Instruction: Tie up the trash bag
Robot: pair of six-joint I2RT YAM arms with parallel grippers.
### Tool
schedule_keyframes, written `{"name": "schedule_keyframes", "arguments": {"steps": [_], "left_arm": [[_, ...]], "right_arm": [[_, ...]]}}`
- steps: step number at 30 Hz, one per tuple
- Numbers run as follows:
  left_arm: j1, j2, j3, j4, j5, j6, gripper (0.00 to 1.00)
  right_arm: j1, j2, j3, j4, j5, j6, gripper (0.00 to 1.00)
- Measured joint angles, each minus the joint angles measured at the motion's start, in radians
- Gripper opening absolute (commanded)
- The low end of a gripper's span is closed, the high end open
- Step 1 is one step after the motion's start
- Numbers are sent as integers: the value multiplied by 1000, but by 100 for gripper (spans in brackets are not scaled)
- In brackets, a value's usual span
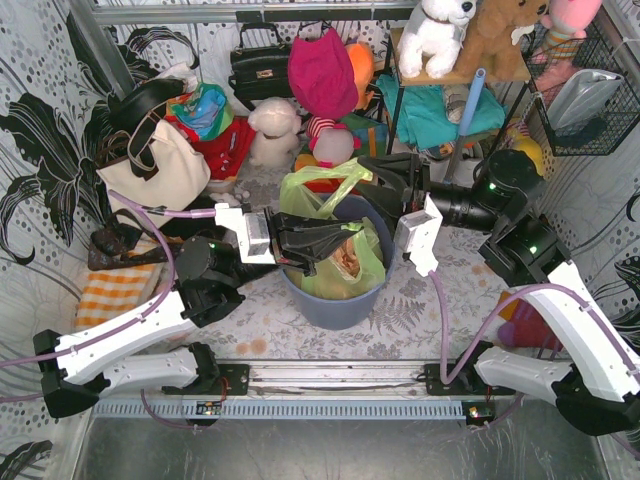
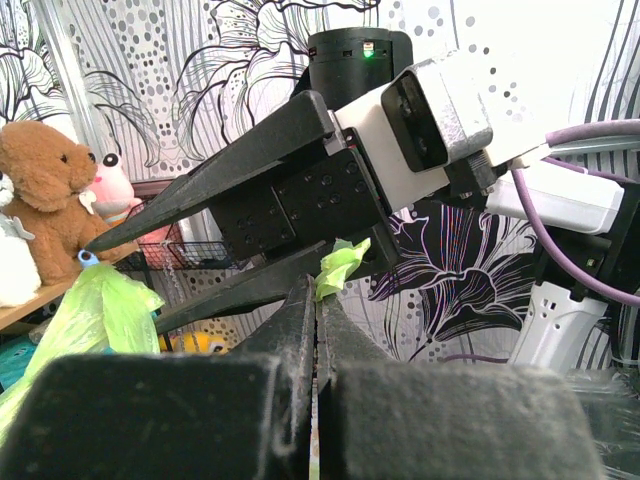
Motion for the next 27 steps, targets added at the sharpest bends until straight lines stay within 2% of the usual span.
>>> {"name": "schedule_keyframes", "arguments": {"steps": [9, 12, 17, 23, 27], "left_arm": [[0, 0, 0, 0, 5, -8, 0], [0, 0, 0, 0, 7, -12, 0], [0, 4, 0, 1, 7, -16, 0], [0, 13, 0, 1, 8, -19, 0], [0, 17, 0, 2, 10, -19, 0]], "right_arm": [[0, 21, 11, -19, 11, -34, 33], [0, 27, 11, -21, 21, -47, 42], [0, 29, 11, -15, 48, -53, 44], [0, 29, 11, -11, 85, -53, 40], [0, 29, 11, -11, 94, -56, 27]]}}
